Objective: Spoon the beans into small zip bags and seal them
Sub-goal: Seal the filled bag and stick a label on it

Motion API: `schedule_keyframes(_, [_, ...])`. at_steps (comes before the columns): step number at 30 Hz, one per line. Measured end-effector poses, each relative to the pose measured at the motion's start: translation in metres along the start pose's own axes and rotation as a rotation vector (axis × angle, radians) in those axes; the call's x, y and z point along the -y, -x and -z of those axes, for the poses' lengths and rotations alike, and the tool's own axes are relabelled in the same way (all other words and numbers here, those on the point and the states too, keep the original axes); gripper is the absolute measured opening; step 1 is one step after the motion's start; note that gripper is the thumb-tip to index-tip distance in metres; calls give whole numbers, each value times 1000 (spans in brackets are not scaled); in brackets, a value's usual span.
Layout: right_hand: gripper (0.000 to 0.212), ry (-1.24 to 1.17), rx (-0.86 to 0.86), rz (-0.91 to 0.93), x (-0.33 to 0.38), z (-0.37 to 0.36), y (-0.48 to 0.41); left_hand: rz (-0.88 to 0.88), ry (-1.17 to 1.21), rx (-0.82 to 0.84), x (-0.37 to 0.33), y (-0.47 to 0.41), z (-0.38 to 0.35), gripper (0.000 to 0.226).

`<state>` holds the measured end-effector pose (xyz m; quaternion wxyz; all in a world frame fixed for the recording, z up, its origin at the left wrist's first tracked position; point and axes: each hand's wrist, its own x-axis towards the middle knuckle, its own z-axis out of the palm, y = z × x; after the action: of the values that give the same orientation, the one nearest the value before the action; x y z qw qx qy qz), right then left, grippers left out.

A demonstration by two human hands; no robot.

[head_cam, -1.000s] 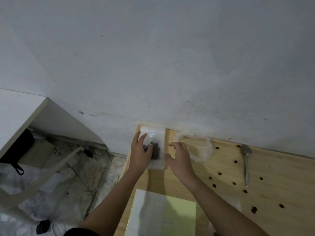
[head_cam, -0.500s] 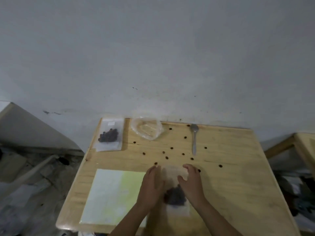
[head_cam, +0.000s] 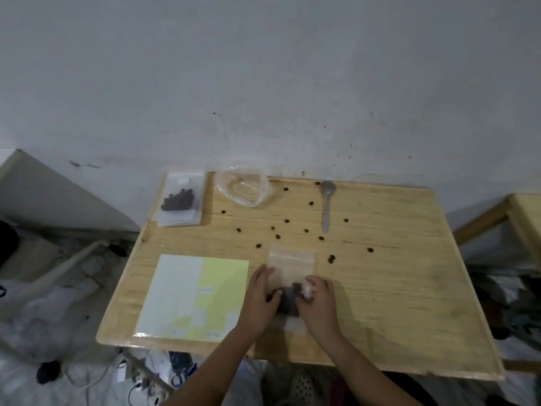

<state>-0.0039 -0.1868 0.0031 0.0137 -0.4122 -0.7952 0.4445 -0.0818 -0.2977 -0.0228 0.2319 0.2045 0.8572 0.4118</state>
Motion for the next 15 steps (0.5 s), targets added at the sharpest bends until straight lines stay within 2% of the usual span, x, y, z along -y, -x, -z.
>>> schedule_keyframes(3, [41, -143, -38, -11, 12, 1, -4, 46, 225, -129, -6, 0, 15, 37])
schedule_keyframes(7, [39, -256, 101, 88, 47, -9, -12, 57, 457, -123, -6, -4, 52, 27])
schedule_keyframes(12, [18, -291, 173, 104, 92, -47, -22, 117, 537, -327, 13, -7, 119, 23])
schedule_keyframes(15, [15, -159, 241, 101, 99, -78, -22, 142, 534, -481, 38, -6, 156, 24])
